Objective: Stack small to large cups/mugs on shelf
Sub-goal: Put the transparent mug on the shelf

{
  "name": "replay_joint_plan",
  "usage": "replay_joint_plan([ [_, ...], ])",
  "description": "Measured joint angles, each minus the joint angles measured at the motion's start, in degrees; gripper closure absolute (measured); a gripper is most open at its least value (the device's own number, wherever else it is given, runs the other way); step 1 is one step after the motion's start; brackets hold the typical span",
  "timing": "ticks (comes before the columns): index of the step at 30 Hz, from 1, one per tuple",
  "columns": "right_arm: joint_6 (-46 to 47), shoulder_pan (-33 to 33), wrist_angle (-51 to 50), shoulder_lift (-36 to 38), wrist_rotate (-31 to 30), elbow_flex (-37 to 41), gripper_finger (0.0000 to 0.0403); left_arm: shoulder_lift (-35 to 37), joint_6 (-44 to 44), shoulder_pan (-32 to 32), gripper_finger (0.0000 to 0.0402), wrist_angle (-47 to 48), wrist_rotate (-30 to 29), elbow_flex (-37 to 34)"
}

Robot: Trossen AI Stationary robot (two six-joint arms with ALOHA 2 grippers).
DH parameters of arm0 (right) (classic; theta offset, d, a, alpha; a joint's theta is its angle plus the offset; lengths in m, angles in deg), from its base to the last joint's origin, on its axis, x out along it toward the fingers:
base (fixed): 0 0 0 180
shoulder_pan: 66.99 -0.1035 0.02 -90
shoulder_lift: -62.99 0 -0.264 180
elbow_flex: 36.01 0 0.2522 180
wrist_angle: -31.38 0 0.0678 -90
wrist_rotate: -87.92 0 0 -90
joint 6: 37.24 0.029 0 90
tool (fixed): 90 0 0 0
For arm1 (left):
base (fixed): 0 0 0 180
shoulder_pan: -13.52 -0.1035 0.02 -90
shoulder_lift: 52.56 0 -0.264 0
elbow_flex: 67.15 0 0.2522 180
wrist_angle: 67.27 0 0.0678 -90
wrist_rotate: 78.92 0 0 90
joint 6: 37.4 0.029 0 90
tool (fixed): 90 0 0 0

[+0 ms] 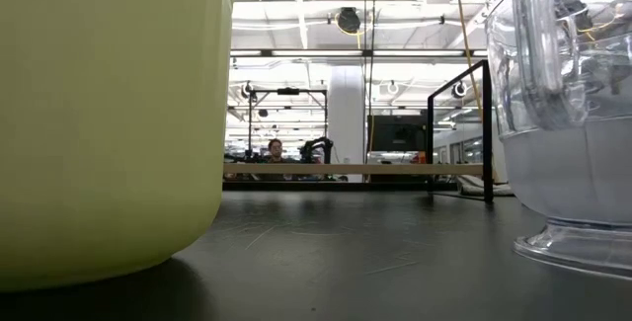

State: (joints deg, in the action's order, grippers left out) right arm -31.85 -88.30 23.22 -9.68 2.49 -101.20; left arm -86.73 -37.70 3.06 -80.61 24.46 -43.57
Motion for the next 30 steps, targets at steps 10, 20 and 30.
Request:
replay_joint_plan([
  [10, 1.87, -1.48, -14.35, -0.01, -0.16, -3.69, 0.0403, 0.0, 0.01, 0.0, 0.0369, 0.01, 0.0, -0.01],
  [20, 5.94, -6.74, -15.59, -0.89, -1.78, -3.75, 0.0403, 0.0, 0.02, 0.0, 0.0369, 0.01, 0.0, -0.01],
  [30, 4.25, -8.45, -28.41, -10.23, -4.73, -16.66, 0.0403, -0.01, 0.02, -0.02, 0.0369, 0.01, 0.0, -0.01],
])
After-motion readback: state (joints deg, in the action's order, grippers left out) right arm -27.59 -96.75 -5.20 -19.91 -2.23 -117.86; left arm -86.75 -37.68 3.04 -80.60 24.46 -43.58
